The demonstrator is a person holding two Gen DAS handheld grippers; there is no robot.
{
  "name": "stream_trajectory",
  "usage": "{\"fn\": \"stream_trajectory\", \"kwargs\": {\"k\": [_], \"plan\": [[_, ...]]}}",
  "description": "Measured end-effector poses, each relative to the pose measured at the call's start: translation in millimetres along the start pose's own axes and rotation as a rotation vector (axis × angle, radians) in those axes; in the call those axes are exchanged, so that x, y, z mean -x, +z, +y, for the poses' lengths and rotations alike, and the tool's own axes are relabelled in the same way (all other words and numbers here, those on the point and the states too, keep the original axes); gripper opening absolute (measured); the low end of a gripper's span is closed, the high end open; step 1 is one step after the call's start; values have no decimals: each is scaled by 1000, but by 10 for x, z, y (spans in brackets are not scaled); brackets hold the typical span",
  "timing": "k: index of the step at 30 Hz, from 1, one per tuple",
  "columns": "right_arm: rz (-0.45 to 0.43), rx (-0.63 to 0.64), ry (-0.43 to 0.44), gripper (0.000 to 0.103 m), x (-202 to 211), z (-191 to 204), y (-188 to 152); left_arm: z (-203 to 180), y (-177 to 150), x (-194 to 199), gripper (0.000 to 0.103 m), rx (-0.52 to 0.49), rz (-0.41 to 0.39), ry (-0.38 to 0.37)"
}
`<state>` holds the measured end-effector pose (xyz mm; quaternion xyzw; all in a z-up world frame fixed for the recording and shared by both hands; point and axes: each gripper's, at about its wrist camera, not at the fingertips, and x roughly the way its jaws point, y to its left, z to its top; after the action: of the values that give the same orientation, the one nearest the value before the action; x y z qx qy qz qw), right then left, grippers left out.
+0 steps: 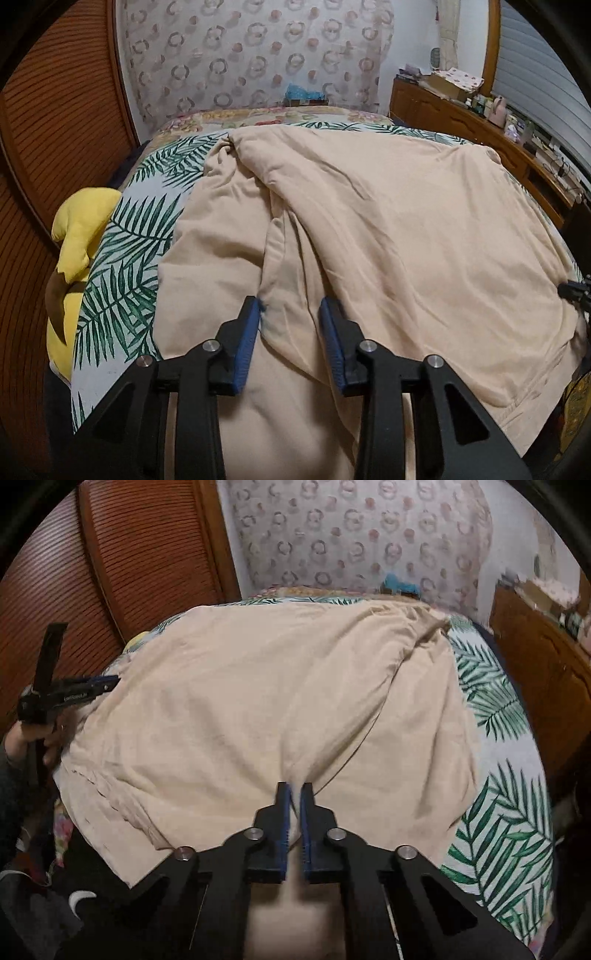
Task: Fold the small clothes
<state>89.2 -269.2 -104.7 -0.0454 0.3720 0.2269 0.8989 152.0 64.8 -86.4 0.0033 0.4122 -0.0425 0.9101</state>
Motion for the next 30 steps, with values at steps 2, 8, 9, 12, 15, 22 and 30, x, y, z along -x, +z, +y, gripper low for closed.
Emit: {"fn": "stream_trajectory", "kwargs": {"k": [2,8,9,12,15,22,30], "plan": [[-22,16,-7,2,75,32,-18,-33,-15,27,9,-18,-4,4],[-81,-1,18,2,448,-41,-123,-45,-7,65,7,-25,-8,3],[-83,-6,26,2,521,-73,-136,-27,-6,65,7,-17,-9,-2],[-101,-3,32,2,721,-58,-207,17,-9,56,7,3,-8,-18],[-89,-4,25,2,785,-76,-275,7,-10,63,7,0,-9,-20],[-72,-14,23,2,765,-48,-235,109,-83,410,5,19,-64,-54],[-50,-19,37,2,802,-54,-301,363,-440,782,5,74,-64,-16]]}}
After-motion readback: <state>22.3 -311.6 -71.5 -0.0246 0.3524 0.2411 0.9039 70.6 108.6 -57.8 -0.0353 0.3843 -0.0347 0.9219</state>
